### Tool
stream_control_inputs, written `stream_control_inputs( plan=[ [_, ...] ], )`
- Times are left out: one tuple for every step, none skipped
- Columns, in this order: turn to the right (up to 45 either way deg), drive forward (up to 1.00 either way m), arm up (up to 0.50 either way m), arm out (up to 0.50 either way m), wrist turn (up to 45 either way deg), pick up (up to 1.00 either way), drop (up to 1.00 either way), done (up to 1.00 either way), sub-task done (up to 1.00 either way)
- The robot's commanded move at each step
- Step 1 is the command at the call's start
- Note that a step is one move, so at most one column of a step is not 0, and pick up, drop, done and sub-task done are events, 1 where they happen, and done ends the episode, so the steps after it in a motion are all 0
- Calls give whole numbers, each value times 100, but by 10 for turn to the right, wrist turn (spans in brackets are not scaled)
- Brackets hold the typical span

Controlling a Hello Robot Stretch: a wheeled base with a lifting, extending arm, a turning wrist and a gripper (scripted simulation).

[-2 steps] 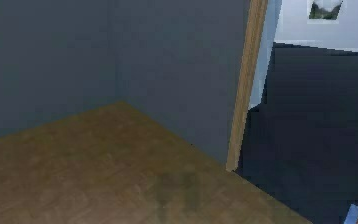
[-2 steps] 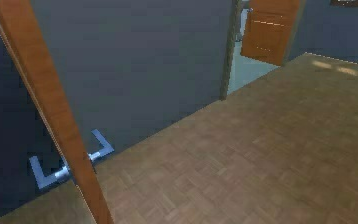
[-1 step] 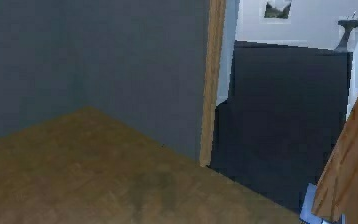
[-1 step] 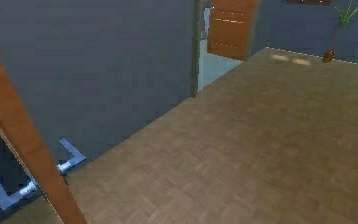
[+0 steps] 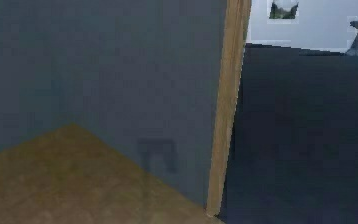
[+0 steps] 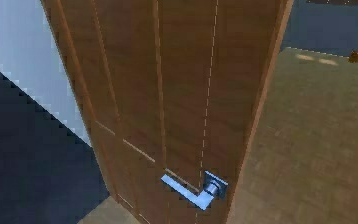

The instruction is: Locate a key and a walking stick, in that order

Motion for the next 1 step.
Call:
stream_control_inputs(
  plan=[
    [240, 0, 0, 0, 0, 0, 0, 0, 0]
  ],
)
